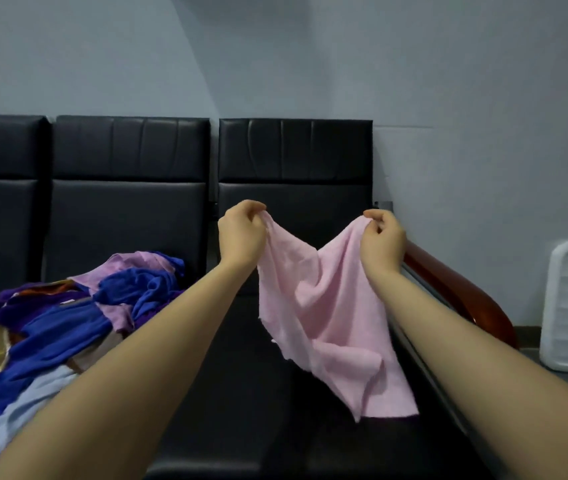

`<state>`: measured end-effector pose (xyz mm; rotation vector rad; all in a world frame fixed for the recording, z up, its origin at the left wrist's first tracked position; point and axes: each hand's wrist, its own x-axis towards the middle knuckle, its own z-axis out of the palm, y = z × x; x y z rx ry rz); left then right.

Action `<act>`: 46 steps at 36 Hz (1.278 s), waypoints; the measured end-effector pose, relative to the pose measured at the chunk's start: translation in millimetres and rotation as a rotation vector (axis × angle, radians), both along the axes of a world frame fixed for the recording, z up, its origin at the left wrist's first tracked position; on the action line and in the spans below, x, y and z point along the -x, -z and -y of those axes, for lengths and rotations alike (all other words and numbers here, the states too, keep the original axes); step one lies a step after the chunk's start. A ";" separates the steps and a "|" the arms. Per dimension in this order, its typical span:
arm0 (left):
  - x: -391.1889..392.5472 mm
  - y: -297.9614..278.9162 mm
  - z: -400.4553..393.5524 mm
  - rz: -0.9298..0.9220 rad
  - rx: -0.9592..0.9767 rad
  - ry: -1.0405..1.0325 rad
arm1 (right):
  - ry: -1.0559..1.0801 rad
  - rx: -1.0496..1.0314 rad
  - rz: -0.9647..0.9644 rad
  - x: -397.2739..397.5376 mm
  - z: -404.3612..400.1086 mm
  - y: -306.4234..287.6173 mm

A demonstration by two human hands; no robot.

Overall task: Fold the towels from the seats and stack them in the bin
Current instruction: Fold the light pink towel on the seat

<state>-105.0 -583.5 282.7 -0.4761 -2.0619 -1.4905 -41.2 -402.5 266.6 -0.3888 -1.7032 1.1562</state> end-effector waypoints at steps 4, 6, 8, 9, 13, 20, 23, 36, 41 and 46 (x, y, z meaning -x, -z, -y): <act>-2.5 -17.0 1.0 0.017 -0.048 -0.014 | 0.017 0.085 -0.064 -2.3 -7.0 -24.0; -2.3 -19.5 3.4 0.041 -0.080 -0.015 | 0.038 0.094 -0.069 -1.9 -10.3 -28.2; -3.3 -24.2 3.9 0.043 -0.093 0.015 | 0.053 0.075 -0.076 -5.0 -13.5 -33.1; -2.0 -24.2 4.2 0.048 -0.093 0.022 | 0.061 0.071 -0.068 -4.7 -14.6 -33.2; -0.1 -25.1 5.0 0.066 -0.055 -0.007 | 0.089 0.013 -0.025 -9.5 -17.1 -34.5; 2.8 -39.2 10.6 0.132 0.056 -0.048 | 0.159 -0.074 0.137 -17.4 -22.9 -35.4; 4.7 -39.2 11.1 0.101 0.367 -0.023 | 0.183 -0.116 0.238 -16.9 -25.7 -33.3; 14.3 -15.1 20.3 -0.294 1.087 -0.161 | 0.422 -0.386 0.552 -22.9 -40.8 -20.9; 16.7 -25.5 15.5 -0.241 0.940 -0.325 | 0.582 -0.529 0.568 -23.5 -45.4 -30.5; 12.6 -37.8 11.0 -0.280 0.962 -0.448 | 0.600 -0.679 0.561 -24.3 -44.7 -47.6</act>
